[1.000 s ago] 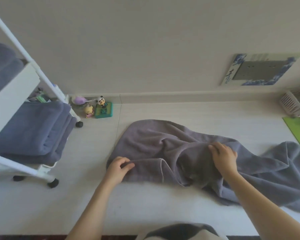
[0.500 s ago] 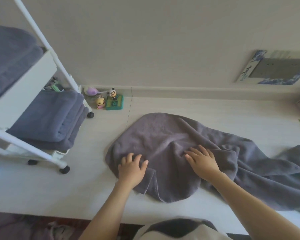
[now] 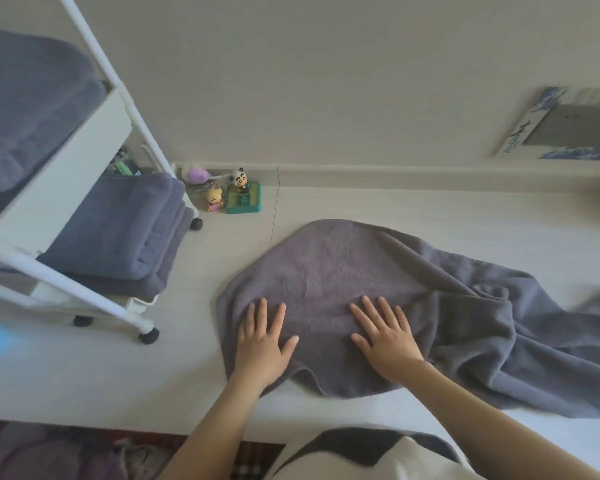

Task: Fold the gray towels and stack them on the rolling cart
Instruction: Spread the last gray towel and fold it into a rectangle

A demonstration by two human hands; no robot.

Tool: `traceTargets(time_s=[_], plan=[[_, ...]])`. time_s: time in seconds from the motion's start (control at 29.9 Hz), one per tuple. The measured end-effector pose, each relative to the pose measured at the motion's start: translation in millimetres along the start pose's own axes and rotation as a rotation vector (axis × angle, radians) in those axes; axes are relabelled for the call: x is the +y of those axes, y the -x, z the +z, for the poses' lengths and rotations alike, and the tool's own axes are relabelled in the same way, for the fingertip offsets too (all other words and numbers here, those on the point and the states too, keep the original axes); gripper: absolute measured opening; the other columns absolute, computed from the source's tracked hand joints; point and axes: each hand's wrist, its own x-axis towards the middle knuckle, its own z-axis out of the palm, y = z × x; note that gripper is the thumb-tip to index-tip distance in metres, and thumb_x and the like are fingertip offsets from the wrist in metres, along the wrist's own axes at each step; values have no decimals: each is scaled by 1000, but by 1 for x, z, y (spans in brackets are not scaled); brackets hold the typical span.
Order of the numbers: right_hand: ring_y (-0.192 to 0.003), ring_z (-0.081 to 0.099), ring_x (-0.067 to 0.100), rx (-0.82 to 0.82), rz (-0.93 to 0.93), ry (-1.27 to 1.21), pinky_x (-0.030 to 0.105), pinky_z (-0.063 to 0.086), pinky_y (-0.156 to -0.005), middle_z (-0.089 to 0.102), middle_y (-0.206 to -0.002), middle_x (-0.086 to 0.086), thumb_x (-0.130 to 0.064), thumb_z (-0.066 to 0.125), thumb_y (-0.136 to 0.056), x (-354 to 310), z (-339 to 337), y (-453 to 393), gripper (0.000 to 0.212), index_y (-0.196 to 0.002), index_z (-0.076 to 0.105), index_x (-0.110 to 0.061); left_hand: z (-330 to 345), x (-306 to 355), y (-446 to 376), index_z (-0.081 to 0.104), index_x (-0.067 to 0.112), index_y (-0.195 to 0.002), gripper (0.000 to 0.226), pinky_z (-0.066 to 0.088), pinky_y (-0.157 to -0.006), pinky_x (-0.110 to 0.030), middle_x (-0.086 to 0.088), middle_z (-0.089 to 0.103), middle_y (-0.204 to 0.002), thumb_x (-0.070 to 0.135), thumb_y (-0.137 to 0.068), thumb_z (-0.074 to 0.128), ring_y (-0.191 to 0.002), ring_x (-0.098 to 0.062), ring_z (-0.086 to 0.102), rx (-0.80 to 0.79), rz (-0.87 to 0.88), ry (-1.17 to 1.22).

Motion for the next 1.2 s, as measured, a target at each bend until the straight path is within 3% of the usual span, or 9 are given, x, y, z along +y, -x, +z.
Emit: traceTargets(time_s=[0.1,0.17,0.27,0.4,0.67,0.84,1.0,1.1,1.2], plan=[[-145,-7,31,-4,96,91,46,-7,-115,-9,-158,-5,-72,-32,-66,-10,2,2,93,-148,-5,-36,1,-30,3,-19,34,-146,91,-24,-109,-35,-1,-34,-151,82,-68,-13,-138,-21,-33,-50,155,-49],[-138,25,38,62,158,105,48,19,-112,24,-155,6,-66,-4,-86,-20,-4,0,77,-145,31,-31,-3,-45,0,-12,36,-148,85,-26,-109,-35,2,-33,-151,79,-75,0,-140,-19,-30,-58,239,-73],[-93,60,33,267,108,46,43,47,-83,65,-106,10,-53,21,-91,-31,-12,-10,62,-107,68,-15,-11,-43,-5,34,30,-145,71,0,-116,-43,-9,13,-157,63,-83,25,-145,-26,8,96,252,65],[-123,46,29,264,12,-70,41,36,-101,48,-135,7,-50,27,-93,-52,-13,-32,57,-135,48,-18,-16,-35,-25,67,15,-113,47,43,-95,-48,-12,59,-123,43,-84,43,-109,-35,59,283,212,138],[-145,-9,23,130,124,3,34,-18,-112,-6,-158,5,-71,-24,-73,-44,-3,-67,89,-149,-3,-31,-41,-22,-91,53,7,-130,44,30,-106,-51,-17,52,-134,30,-92,53,-123,-36,49,370,6,234],[-140,25,27,194,138,-22,35,3,-116,34,-150,10,-54,6,-96,-41,0,-69,63,-144,34,-25,-62,-14,-129,45,15,-137,53,24,-102,-40,-10,56,-127,46,-94,48,-121,-30,46,218,-167,295],[-140,26,22,289,169,-136,30,5,-117,36,-149,6,-45,20,-96,-39,-1,-69,57,-144,34,-19,-72,6,-127,67,6,-77,46,45,-73,-38,-11,60,-81,45,-91,47,-85,-31,57,308,43,535],[-135,28,23,377,215,-266,29,10,-114,40,-145,10,-45,26,-94,-37,3,-67,58,-144,33,-16,-65,24,-118,72,7,-76,53,47,-81,-35,-8,60,-96,49,-90,41,-94,-25,57,224,140,552],[-131,29,23,429,262,-376,38,25,-110,40,-142,10,-47,27,-92,-37,5,-65,60,-143,33,-17,-48,34,-116,67,8,-82,21,46,-85,-37,-9,61,-101,29,-84,65,-100,-30,56,207,185,479]])
